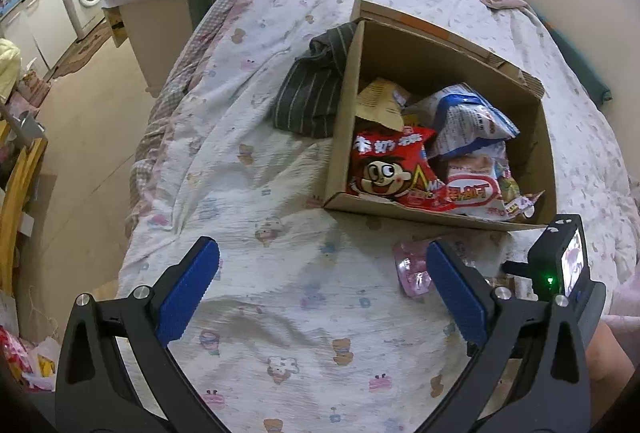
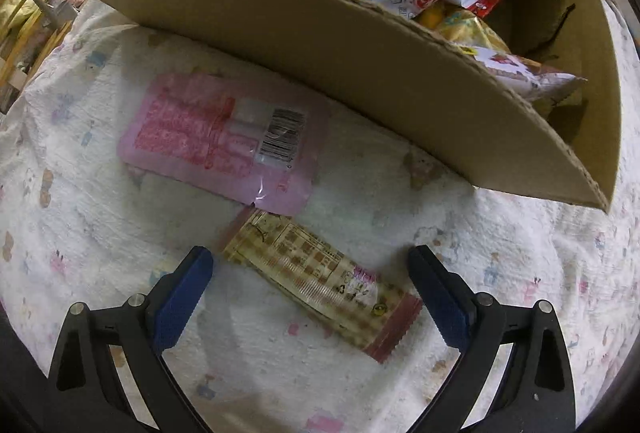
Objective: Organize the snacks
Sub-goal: 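Grasp the striped wafer bar with the right tool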
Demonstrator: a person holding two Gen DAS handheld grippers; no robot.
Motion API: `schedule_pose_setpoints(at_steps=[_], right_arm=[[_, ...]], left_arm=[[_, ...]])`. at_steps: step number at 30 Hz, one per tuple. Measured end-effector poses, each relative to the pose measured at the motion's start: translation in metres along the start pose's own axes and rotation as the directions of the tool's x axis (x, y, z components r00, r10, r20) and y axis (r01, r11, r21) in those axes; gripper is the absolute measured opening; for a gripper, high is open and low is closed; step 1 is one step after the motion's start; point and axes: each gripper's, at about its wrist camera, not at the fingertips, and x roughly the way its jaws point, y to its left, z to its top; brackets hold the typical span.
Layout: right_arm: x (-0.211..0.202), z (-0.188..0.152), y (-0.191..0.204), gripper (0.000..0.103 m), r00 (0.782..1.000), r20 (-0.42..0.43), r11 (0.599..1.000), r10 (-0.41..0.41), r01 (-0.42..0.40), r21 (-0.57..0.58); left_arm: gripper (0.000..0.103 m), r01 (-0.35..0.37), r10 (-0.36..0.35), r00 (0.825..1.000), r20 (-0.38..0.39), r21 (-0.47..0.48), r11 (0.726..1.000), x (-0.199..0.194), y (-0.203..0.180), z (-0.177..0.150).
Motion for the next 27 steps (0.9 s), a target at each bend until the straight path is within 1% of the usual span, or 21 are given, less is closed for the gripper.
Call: schedule_pose_setpoints(at_steps=[1, 2, 4, 5, 6, 7, 9, 10, 13, 15, 18, 21, 23, 25, 27], right_arm=[[0.0, -0.001, -0.001, 0.098, 1.0, -0.002, 1.0, 0.009, -0.009, 0.001], [0.001, -0.002, -0.002, 0.093, 1.0, -0.007, 1.0, 0.022, -0.022, 0.003], [-0.001, -0.005, -0.004, 0.071, 0.998, -0.017, 0.998, 0.068, -0.068, 0.005], [-0.003, -0.008, -0.003, 0.065, 0.997, -0.017, 0.997, 0.074, -0.074, -0.017], [-0.006, -0.009, 0.0, 0.052, 0.997, -0.02, 0.996, 0.08, -0.08, -0.038], [-0.008, -0.011, 0.001, 0.038, 0.994, -0.027, 0.993, 0.104, -0.105, -0.045], [-0.013, -0.015, -0.001, 0.032, 0.989, -0.03, 0.989, 0.146, -0.147, -0.032], [-0.015, -0.017, -0.002, 0.031, 0.986, -0.031, 0.986, 0.161, -0.162, -0.028], [-0.024, -0.025, -0.004, 0.03, 0.978, -0.019, 0.978, 0.21, -0.21, -0.012], [-0.03, -0.037, -0.004, 0.03, 0.969, -0.013, 0.969, 0.248, -0.248, 0.008], [-0.043, -0.051, -0.013, 0.03, 0.959, 0.016, 0.958, 0.282, -0.283, 0.039], [-0.061, -0.064, -0.034, 0.03, 0.957, 0.079, 0.951, 0.278, -0.285, 0.118], [-0.073, -0.072, -0.054, 0.03, 0.955, 0.126, 0.941, 0.267, -0.286, 0.178], [-0.082, -0.077, -0.074, 0.03, 0.954, 0.17, 0.932, 0.245, -0.28, 0.229], [-0.09, -0.085, -0.092, 0.03, 0.95, 0.211, 0.916, 0.231, -0.285, 0.283]], left_arm=[[0.102, 0.002, -0.002, 1.0, -0.004, -0.002, 1.0, 0.001, 0.001, 0.0], [0.102, 0.006, -0.006, 1.0, -0.009, -0.003, 1.0, 0.001, 0.001, -0.001], [0.102, 0.013, -0.013, 1.0, -0.018, 0.002, 1.0, 0.003, -0.001, -0.001], [0.102, 0.014, -0.014, 1.0, -0.022, 0.007, 1.0, 0.004, -0.003, -0.002], [0.102, 0.013, -0.013, 1.0, -0.026, 0.016, 1.0, 0.005, -0.005, -0.003], [0.102, 0.012, -0.011, 1.0, -0.03, 0.028, 1.0, 0.006, -0.008, -0.004], [0.102, 0.011, -0.009, 0.999, -0.037, 0.051, 0.999, 0.008, -0.014, -0.006], [0.102, 0.01, -0.007, 0.999, -0.043, 0.062, 0.998, 0.009, -0.017, -0.007], [0.102, 0.002, 0.003, 0.998, -0.065, 0.082, 0.997, 0.017, -0.025, -0.01], [0.102, -0.006, 0.013, 0.997, -0.081, 0.097, 0.995, 0.023, -0.031, -0.011], [0.102, -0.01, 0.027, 0.992, -0.121, 0.138, 0.99, 0.036, -0.045, -0.015], [0.102, 0.0, 0.037, 0.984, -0.177, 0.209, 0.978, 0.054, -0.069, -0.023], [0.102, 0.016, 0.034, 0.979, -0.199, 0.245, 0.969, 0.063, -0.083, -0.028], [0.102, 0.046, 0.022, 0.975, -0.221, 0.295, 0.954, 0.074, -0.103, -0.033], [0.102, 0.071, 0.007, 0.975, -0.221, 0.346, 0.935, 0.085, -0.123, -0.035]])
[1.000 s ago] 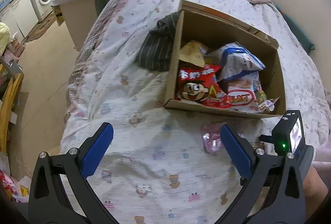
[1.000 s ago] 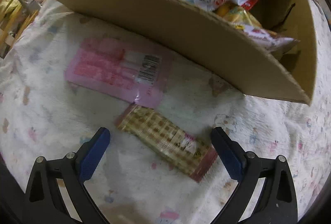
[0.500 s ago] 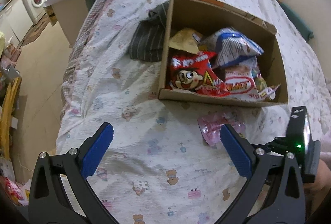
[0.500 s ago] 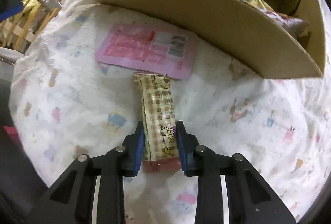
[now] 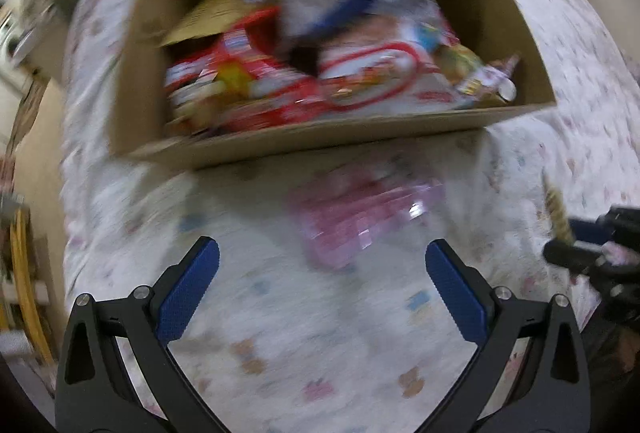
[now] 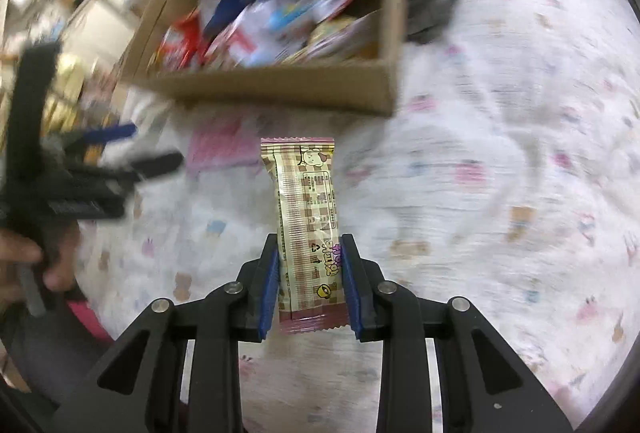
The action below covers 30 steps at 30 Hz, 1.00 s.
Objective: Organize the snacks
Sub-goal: 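Grasp the striped wafer bar with the right tool, then grasp the pink packet with the left tool while the right tool holds the wafer bar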
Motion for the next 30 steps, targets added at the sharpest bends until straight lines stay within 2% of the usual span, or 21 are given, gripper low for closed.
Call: schedule_pose_setpoints(at_steps=[4, 8, 10, 13, 15, 19, 22, 24, 26, 28, 30], right_arm=[[-0.016, 0.005, -0.02, 0.03, 0.998, 0.055, 0.997, -0.002, -0.002, 0.078], [-0.023, 0.008, -0.024, 0.03, 0.996, 0.093, 0.994, 0.013, -0.023, 0.102], [-0.025, 0.01, -0.024, 0.03, 0.995, 0.102, 0.994, 0.019, -0.03, 0.106], [-0.013, 0.014, -0.01, 0.03, 0.994, 0.107, 0.994, 0.019, -0.031, 0.105], [-0.011, 0.016, -0.012, 0.03, 0.994, 0.109, 0.994, 0.026, -0.038, 0.107], [-0.01, 0.02, -0.01, 0.03, 0.992, 0.123, 0.994, 0.005, -0.019, 0.111], [-0.013, 0.023, -0.011, 0.03, 0.99, 0.138, 0.992, 0.007, -0.024, 0.124], [-0.014, 0.023, -0.012, 0.03, 0.99, 0.144, 0.991, 0.0, -0.019, 0.129], [-0.015, 0.023, -0.013, 0.03, 0.989, 0.144, 0.991, -0.016, -0.003, 0.132], [-0.013, 0.022, -0.012, 0.03, 0.989, 0.138, 0.992, -0.055, 0.038, 0.123], [-0.012, 0.021, -0.014, 0.03, 0.989, 0.132, 0.99, -0.059, 0.042, 0.132]], left_arm=[[0.102, 0.024, -0.022, 1.0, -0.013, 0.116, 0.993, 0.023, -0.024, 0.018], [0.102, -0.007, 0.009, 1.0, -0.011, 0.219, 0.976, 0.044, -0.036, 0.026], [0.102, -0.001, 0.01, 0.999, -0.041, 0.213, 0.977, 0.056, -0.033, 0.028], [0.102, 0.075, -0.059, 0.993, -0.106, 0.156, 0.985, 0.065, -0.026, 0.03], [0.102, 0.112, -0.087, 0.987, -0.137, 0.18, 0.977, 0.069, -0.029, 0.029], [0.102, 0.147, -0.113, 0.983, -0.145, 0.247, 0.958, 0.068, -0.038, 0.022], [0.102, 0.23, -0.19, 0.966, -0.173, 0.255, 0.939, 0.062, -0.046, 0.015], [0.102, 0.301, -0.252, 0.946, -0.203, 0.27, 0.915, 0.056, -0.054, 0.008], [0.102, 0.384, -0.315, 0.915, -0.252, 0.301, 0.873, 0.05, -0.068, -0.005], [0.102, 0.43, -0.347, 0.895, -0.281, 0.334, 0.839, 0.045, -0.079, -0.017], [0.102, 0.428, -0.341, 0.898, -0.277, 0.373, 0.823, 0.04, -0.088, -0.025]])
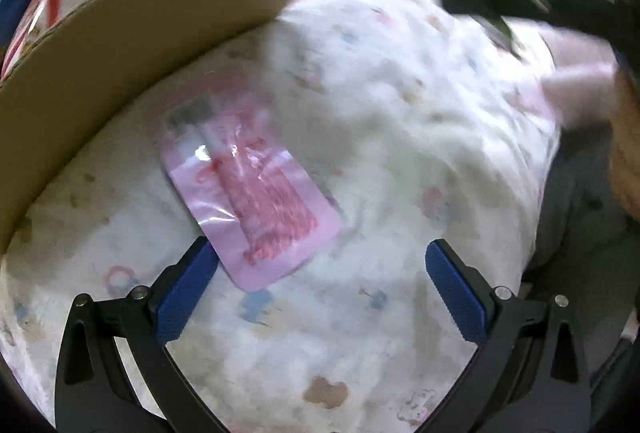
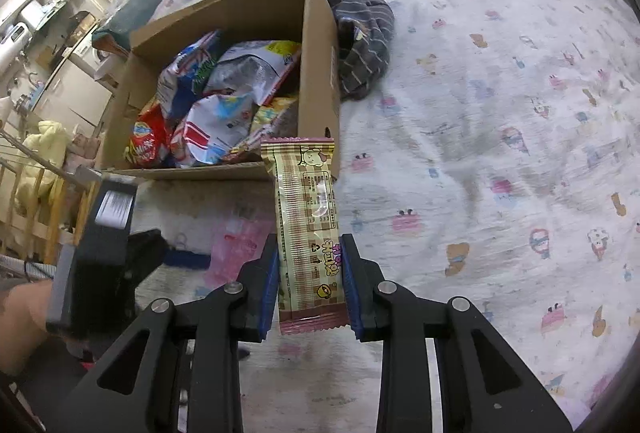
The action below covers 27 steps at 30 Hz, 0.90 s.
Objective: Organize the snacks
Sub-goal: 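Grasp the pink packet with the left tool while the right tool holds the wafer bar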
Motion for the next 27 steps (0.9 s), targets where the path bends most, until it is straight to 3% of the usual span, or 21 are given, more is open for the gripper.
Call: schedule_pose_setpoints(at_steps=[2, 9, 12, 15, 20, 26, 27], right_arm=[[-0.001, 0.0, -0.003, 0.03, 1.0, 0.002, 1.0, -0.012, 0.012, 0.011], [-0.004, 0.002, -0.004, 0.03, 1.0, 0.017, 1.0, -0.022, 0.022, 0.02], [-0.005, 0.003, 0.0, 0.03, 1.0, 0.02, 1.0, -0.014, 0.014, 0.012], [-0.005, 0.003, 0.001, 0.03, 1.0, 0.02, 1.0, -0.014, 0.014, 0.009], [-0.007, 0.007, -0.008, 0.03, 1.0, 0.026, 0.999, -0.013, 0.011, 0.049], [-0.019, 0.018, -0.013, 0.03, 0.998, 0.06, 0.997, 0.006, -0.01, 0.078], [-0.02, 0.019, -0.014, 0.03, 0.998, 0.062, 0.997, 0.006, -0.011, 0.079]], left_arm=[[0.102, -0.023, 0.023, 1.0, 0.009, 0.01, 1.0, -0.003, -0.005, -0.003], [0.102, -0.055, 0.07, 0.99, 0.124, -0.12, 0.991, -0.043, 0.018, -0.008], [0.102, -0.095, 0.132, 0.979, 0.157, -0.222, 0.97, -0.046, 0.038, -0.005], [0.102, -0.079, 0.134, 0.979, 0.157, -0.316, 0.946, -0.042, 0.052, -0.002], [0.102, -0.181, 0.238, 0.969, 0.072, -0.449, 0.875, -0.028, 0.05, 0.011], [0.101, -0.352, 0.379, 0.925, -0.038, -0.463, 0.813, 0.0, 0.026, 0.036], [0.095, -0.371, 0.387, 0.92, -0.063, -0.458, 0.808, 0.006, 0.027, 0.038]])
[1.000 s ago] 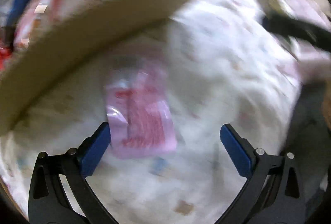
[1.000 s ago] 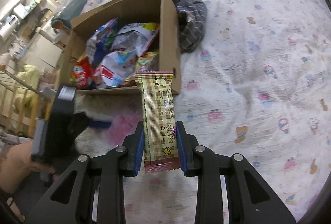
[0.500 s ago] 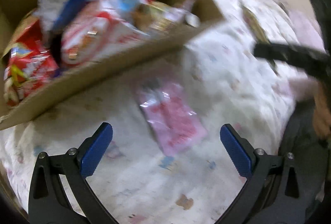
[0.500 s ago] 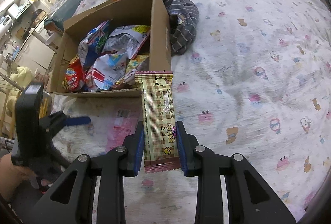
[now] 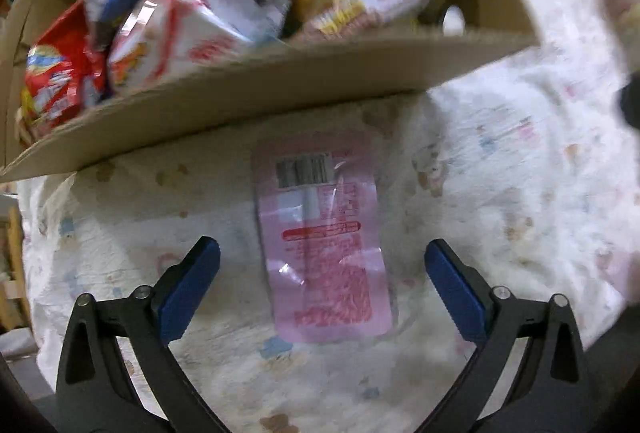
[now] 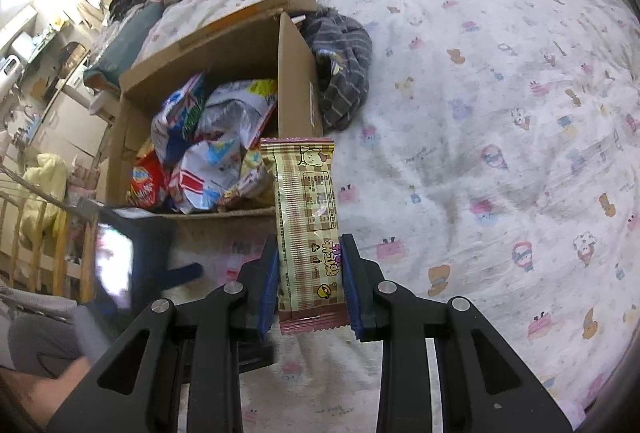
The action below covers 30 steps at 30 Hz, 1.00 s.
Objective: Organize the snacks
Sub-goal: 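Grasp the pink packet with the left tool while the right tool holds the wafer bar, then carry the pink packet and wafer bar over the box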
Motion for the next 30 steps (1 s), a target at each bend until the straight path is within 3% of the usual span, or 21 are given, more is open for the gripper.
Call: schedule_pose_setpoints(at_steps=[2, 5, 8, 11, 21, 28, 30], right_arm=[[-0.003, 0.0, -0.003, 0.03, 1.0, 0.009, 1.0, -0.004, 0.004, 0.002], [-0.007, -0.001, -0.008, 0.03, 1.0, 0.012, 1.0, 0.005, -0.005, 0.006], [-0.011, 0.0, -0.011, 0.03, 1.0, 0.02, 1.0, 0.018, -0.018, 0.015], [-0.015, 0.001, -0.009, 0.03, 0.999, 0.034, 0.999, 0.034, -0.034, 0.017], [-0.018, 0.002, 0.005, 0.03, 0.997, 0.054, 0.999, 0.05, -0.05, -0.008], [-0.025, -0.005, 0.008, 0.03, 0.995, 0.074, 0.998, 0.062, -0.061, -0.011], [-0.026, -0.006, 0.009, 0.03, 0.995, 0.075, 0.998, 0.065, -0.065, -0.007]], left_arm=[[0.094, -0.024, 0.024, 0.999, -0.048, 0.003, 1.0, 0.014, -0.007, 0.003], [0.093, -0.041, 0.04, 0.998, -0.052, -0.012, 0.999, 0.018, -0.01, 0.004], [0.079, -0.017, 0.016, 0.998, -0.056, -0.018, 1.0, 0.022, -0.015, 0.005], [0.057, -0.018, 0.018, 0.998, -0.054, 0.006, 1.0, 0.017, -0.027, 0.006], [0.042, 0.0, 0.0, 0.999, -0.052, 0.003, 1.0, -0.003, -0.007, -0.012], [0.018, 0.029, -0.029, 0.999, -0.022, 0.006, 1.0, -0.022, 0.018, -0.037], [0.017, 0.036, -0.036, 0.999, -0.01, 0.001, 0.999, -0.03, 0.026, -0.046]])
